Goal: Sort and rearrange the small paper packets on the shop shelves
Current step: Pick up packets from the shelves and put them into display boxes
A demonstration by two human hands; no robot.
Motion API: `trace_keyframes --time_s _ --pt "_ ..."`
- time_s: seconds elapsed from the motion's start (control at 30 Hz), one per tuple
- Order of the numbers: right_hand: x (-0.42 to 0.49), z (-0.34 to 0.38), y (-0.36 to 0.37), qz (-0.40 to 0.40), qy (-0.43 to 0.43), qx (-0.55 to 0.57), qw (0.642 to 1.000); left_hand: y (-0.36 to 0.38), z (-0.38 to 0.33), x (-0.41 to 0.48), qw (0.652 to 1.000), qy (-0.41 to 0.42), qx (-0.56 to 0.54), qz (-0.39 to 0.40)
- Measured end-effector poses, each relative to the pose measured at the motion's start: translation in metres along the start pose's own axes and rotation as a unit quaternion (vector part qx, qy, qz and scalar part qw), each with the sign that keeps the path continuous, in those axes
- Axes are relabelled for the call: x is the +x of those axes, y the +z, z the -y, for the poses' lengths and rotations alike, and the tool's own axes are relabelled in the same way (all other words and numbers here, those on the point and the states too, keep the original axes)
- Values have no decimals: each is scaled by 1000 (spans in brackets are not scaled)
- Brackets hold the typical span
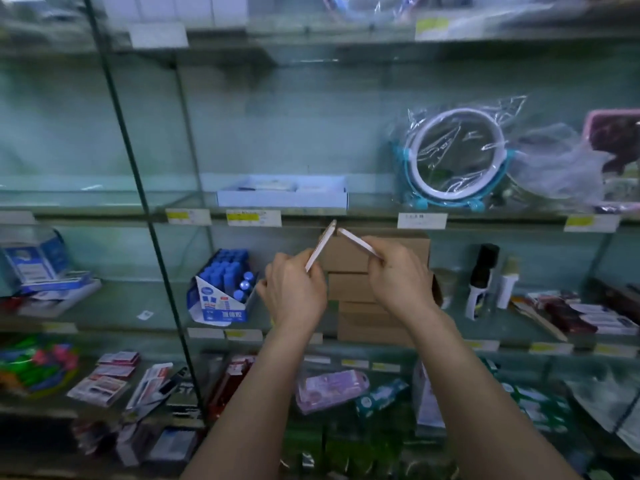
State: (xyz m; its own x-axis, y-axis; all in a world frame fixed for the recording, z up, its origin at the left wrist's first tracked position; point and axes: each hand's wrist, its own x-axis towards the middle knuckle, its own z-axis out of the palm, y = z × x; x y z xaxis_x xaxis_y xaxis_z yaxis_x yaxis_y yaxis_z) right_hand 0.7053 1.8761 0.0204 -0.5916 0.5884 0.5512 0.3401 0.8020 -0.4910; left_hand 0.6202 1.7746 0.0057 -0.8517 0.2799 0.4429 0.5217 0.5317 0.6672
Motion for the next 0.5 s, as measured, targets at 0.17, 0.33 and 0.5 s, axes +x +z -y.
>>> trace_keyframes --time_s 0.17,0.33,0.5 --pt "36 18 -28 -11 -67 -12 998 -23 -22 27 998 41 5 -38" --pt "71 31 -46 -21 -120 -49 991 -48 -33 68 995 67 13 -77" --pt "100 45 -49 -23 -150 -63 986 -67 -35 106 996 56 -47 -54"
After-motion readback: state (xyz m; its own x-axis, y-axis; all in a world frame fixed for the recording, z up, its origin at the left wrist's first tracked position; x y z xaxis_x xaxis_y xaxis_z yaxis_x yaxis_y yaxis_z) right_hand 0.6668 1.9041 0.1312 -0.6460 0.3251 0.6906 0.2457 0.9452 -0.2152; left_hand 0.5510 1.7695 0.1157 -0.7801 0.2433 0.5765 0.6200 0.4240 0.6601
